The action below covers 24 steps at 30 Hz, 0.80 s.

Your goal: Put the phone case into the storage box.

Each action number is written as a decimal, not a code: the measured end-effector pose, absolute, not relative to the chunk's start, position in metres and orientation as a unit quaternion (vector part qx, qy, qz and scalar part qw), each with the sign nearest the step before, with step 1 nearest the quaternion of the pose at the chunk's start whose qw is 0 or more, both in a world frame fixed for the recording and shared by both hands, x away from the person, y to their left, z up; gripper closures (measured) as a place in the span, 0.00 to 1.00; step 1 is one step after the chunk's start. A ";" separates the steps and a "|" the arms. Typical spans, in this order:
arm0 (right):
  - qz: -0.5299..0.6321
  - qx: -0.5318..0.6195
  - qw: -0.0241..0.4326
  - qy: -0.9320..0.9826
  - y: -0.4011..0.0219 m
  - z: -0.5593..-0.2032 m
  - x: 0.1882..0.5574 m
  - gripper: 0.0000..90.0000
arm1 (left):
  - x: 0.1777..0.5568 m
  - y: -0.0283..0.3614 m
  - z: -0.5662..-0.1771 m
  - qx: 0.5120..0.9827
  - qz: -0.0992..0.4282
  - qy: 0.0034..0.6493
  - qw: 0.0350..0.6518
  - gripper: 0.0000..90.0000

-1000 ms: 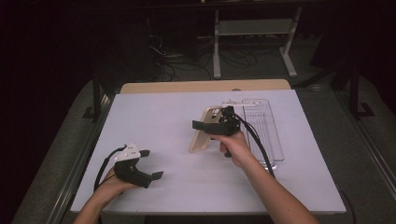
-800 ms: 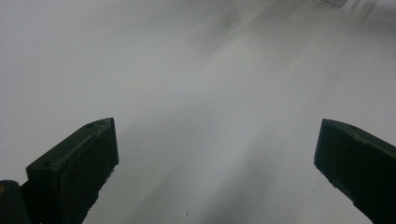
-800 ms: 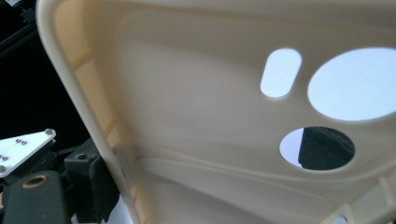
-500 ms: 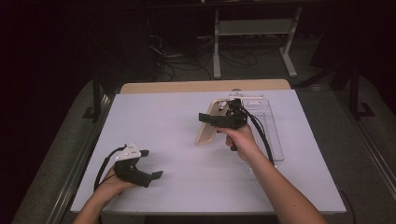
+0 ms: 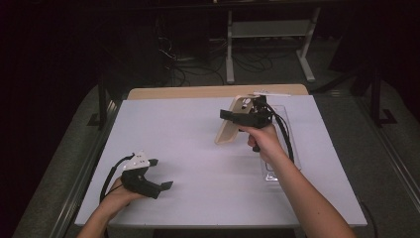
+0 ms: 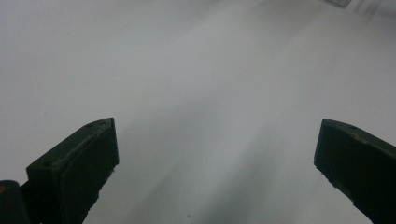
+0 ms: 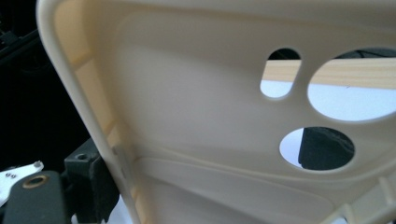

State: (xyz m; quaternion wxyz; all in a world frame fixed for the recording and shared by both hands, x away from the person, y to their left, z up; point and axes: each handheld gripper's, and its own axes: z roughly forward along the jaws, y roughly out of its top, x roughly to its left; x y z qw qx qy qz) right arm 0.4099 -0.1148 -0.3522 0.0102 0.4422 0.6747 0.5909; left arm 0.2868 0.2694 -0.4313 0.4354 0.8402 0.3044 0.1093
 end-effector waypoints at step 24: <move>0.593 0.476 0.061 0.647 -0.159 -0.321 0.429 0.12 | 0.288 0.270 -0.432 0.843 0.108 0.301 0.432 0.00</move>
